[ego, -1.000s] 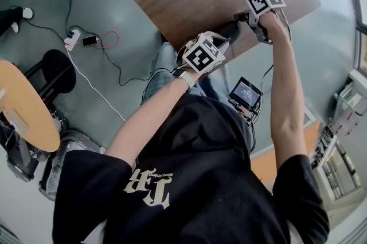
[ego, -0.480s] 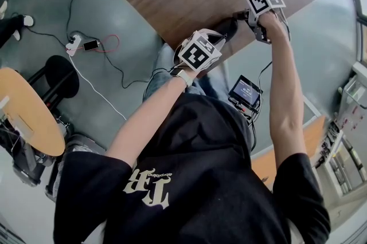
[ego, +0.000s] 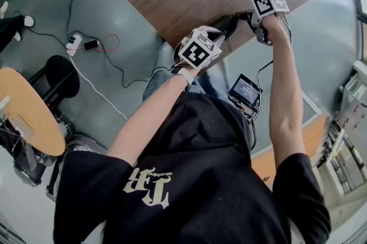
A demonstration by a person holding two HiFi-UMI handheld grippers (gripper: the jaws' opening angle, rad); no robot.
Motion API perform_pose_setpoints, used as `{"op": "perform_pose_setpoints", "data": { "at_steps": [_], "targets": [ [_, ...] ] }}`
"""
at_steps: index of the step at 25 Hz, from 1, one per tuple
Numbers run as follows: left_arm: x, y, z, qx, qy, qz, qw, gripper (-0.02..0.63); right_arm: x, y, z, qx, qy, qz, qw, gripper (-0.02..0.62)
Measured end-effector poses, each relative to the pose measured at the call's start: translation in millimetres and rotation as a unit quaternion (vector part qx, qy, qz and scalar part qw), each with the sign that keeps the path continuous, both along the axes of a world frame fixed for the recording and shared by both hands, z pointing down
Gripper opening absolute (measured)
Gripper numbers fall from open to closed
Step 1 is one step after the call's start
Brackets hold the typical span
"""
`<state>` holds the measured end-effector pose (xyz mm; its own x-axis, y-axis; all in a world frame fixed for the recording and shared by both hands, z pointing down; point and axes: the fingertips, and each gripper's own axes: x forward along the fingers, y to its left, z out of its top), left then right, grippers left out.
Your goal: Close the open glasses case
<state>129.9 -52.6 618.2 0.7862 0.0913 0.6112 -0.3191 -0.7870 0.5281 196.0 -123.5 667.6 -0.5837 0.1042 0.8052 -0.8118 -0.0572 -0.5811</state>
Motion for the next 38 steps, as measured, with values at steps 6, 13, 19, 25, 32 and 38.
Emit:
{"op": "perform_pose_setpoints", "data": {
  "at_steps": [6,13,19,25,32,38],
  "targets": [
    [0,-4,1,0.004,-0.002,-0.001,1.0,0.003,5,5,1,-0.001,0.001,0.014,1.0,-0.012],
    [0,-2,0,0.01,-0.001,0.0,1.0,0.003,8,25,6,-0.014,0.015,0.01,1.0,-0.012],
    [4,0,-4,0.028,0.005,0.013,0.9995,0.003,14,48,15,-0.005,0.046,-0.003,0.999,-0.015],
    [2,4,-14,0.022,0.031,0.02,0.9991,0.003,25,40,-13,0.057,0.075,-0.003,0.996,-0.015],
    [-19,2,-52,0.042,0.078,0.024,0.9958,0.003,18,48,-68,0.154,0.072,-0.039,0.985,-0.015],
    [-64,4,-108,0.029,0.153,0.023,0.9875,0.003,0,82,-130,0.262,0.087,-0.084,0.958,-0.015]
  ]
}}
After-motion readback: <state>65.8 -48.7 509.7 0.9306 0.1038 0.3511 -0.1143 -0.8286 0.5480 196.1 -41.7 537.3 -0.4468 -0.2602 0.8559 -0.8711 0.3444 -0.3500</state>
